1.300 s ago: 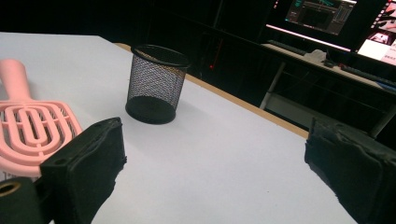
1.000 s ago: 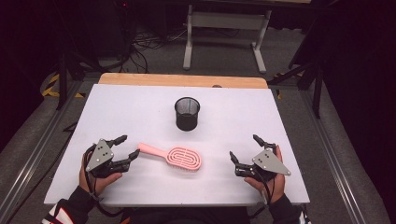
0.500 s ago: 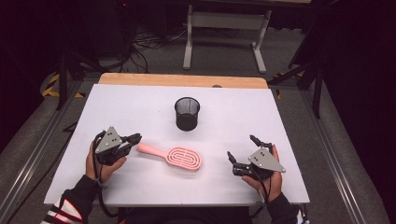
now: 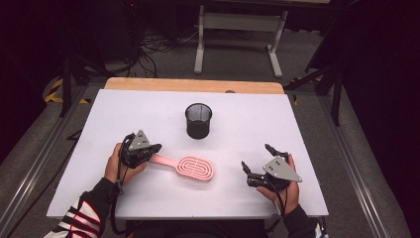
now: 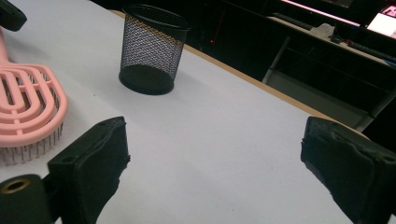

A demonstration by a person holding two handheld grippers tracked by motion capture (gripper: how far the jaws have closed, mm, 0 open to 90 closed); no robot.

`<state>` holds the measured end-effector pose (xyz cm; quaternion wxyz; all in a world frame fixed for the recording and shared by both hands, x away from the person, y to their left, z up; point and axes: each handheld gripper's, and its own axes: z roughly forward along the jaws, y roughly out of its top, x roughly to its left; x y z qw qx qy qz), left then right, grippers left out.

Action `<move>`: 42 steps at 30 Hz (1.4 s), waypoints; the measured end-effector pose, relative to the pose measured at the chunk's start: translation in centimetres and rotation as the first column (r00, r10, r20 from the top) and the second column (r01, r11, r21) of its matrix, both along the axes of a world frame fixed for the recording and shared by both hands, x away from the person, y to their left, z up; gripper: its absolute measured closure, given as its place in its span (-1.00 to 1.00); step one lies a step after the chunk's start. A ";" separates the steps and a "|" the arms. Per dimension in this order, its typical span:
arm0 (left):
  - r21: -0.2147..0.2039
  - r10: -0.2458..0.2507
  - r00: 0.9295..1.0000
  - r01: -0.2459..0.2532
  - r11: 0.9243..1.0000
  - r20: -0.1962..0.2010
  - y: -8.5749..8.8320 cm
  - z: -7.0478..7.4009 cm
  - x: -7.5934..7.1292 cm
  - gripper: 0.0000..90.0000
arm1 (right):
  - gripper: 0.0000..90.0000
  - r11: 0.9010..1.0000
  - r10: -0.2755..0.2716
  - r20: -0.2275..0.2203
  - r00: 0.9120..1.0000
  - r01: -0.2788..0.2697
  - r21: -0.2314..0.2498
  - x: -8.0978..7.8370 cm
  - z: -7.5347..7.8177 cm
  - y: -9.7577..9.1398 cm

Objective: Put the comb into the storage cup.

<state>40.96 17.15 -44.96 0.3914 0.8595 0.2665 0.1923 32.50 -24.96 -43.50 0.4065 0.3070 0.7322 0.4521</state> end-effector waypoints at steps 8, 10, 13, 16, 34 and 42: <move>0.026 -0.008 0.999 0.009 1.000 -0.041 0.2 -0.6 -0.3 1.00 | -0.82 1.000 0.010 0.003 1.000 -0.010 -0.007 -0.2 0.1 0.1; 0.040 -0.012 0.999 0.014 0.999 -0.053 0.2 -0.7 -0.4 1.00 | -0.81 1.000 0.013 0.000 1.000 -0.013 -0.010 -0.1 0.1 0.1; 0.046 -0.020 0.998 0.022 0.999 -0.061 0.1 -0.9 -0.7 1.00 | -0.81 1.000 0.015 0.000 1.000 -0.015 -0.010 -0.2 0.1 0.1; 0.058 -0.030 0.997 0.034 0.998 -0.070 0.3 -0.9 -1.3 1.00 | -0.81 1.000 0.019 -0.001 1.000 -0.019 -0.011 -0.2 0.1 0.1; 0.106 -0.056 0.992 0.068 0.992 -0.115 0.7 -0.9 -3.8 0.99 | -0.81 1.000 0.019 -0.010 1.000 -0.019 -0.014 -0.2 0.1 -0.1; 0.113 -0.074 0.989 0.088 0.990 -0.126 0.8 -1.0 -4.8 0.97 | -0.81 1.000 0.018 -0.013 1.000 -0.018 -0.013 -0.1 0.1 -0.1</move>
